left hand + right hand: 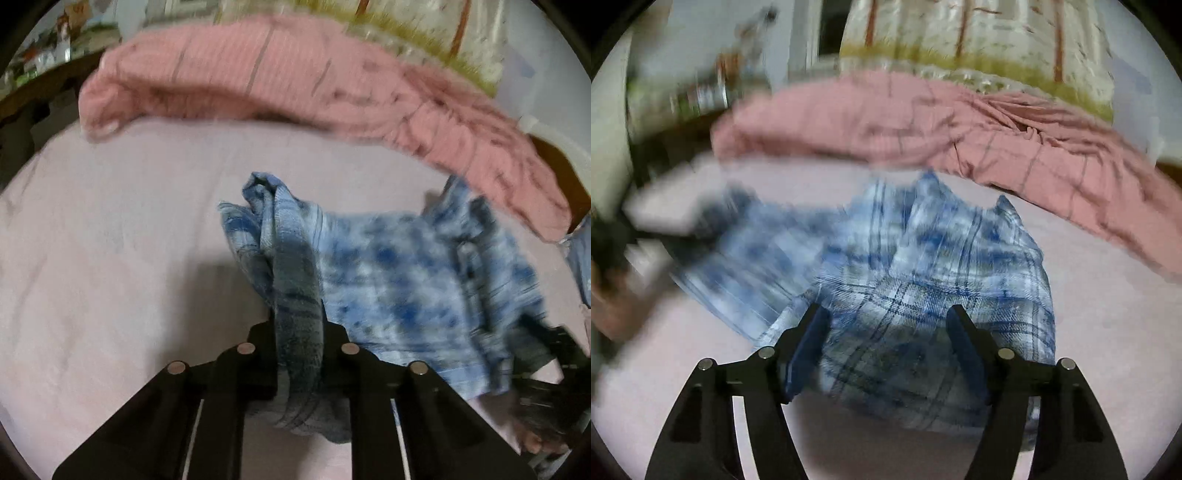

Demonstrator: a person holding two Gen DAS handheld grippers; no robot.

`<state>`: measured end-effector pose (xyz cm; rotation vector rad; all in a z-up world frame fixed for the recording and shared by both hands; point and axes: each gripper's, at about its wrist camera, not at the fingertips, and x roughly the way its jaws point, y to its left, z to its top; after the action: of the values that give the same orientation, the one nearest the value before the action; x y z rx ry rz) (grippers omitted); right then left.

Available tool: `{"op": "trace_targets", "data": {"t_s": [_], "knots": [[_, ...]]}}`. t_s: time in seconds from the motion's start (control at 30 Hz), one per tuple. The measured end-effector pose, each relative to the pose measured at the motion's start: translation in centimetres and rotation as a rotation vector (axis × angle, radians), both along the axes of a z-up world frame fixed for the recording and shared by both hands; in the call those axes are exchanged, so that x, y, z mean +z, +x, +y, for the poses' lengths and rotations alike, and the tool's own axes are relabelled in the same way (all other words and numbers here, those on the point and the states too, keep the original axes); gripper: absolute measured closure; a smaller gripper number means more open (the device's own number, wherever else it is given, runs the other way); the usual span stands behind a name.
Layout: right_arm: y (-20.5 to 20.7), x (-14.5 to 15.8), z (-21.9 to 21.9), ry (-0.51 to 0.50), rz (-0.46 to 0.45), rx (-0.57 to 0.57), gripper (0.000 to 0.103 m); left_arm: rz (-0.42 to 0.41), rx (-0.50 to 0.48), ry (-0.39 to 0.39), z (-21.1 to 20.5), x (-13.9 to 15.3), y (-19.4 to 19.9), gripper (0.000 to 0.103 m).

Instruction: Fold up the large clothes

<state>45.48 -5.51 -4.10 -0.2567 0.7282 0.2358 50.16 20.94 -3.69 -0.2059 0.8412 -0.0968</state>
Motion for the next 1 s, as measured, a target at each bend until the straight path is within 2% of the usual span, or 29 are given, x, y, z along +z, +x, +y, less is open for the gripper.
{"op": "trace_targets", "data": {"t_s": [0.17,0.27,0.4,0.47,0.5,0.57,0.63,0.73,0.87,0.93,1.0], "knots": [[1.3,-0.5,-0.8,0.044,0.022,-0.052,0.033,-0.15,-0.052,-0.068,-1.4,5.2,-2.5,0.091],[1.3,0.2,-2.0,0.116,0.024,-0.031,0.033,-0.211,-0.108,-0.037,-5.0,8.3,-3.7,0.091],[0.6,4.3,-7.7,0.361,0.029,-0.05,0.032,-0.254,-0.198,-0.003,-10.7,11.4,-4.7,0.091],[0.3,6.8,-10.9,0.394,-0.02,-0.097,0.032,-0.256,-0.249,0.014,-14.0,12.1,-4.6,0.091],[0.1,8.3,-13.3,0.394,-0.06,-0.155,0.032,-0.251,-0.268,0.033,-15.7,12.3,-4.5,0.091],[-0.3,9.9,-17.2,0.382,-0.117,-0.27,0.031,-0.24,-0.294,0.074,-19.1,12.1,-4.1,0.091],[-0.6,10.6,-21.1,0.398,-0.146,-0.381,0.031,-0.221,-0.319,0.079,-21.7,11.4,-3.6,0.091],[-0.7,10.5,-25.0,0.462,-0.138,-0.459,0.031,-0.19,-0.359,0.078,-24.8,9.6,-2.6,0.091],[0.2,9.1,-25.9,0.468,-0.085,-0.464,0.031,-0.13,-0.426,0.074,-28.3,5.6,-1.6,0.091],[0.9,8.4,-25.1,0.446,-0.062,-0.443,0.031,-0.096,-0.439,0.057,-29.0,3.6,-1.3,0.089],[1.3,7.8,-24.4,0.438,-0.051,-0.425,0.031,-0.102,-0.435,0.032,-28.9,2.3,-1.3,0.086]]}}
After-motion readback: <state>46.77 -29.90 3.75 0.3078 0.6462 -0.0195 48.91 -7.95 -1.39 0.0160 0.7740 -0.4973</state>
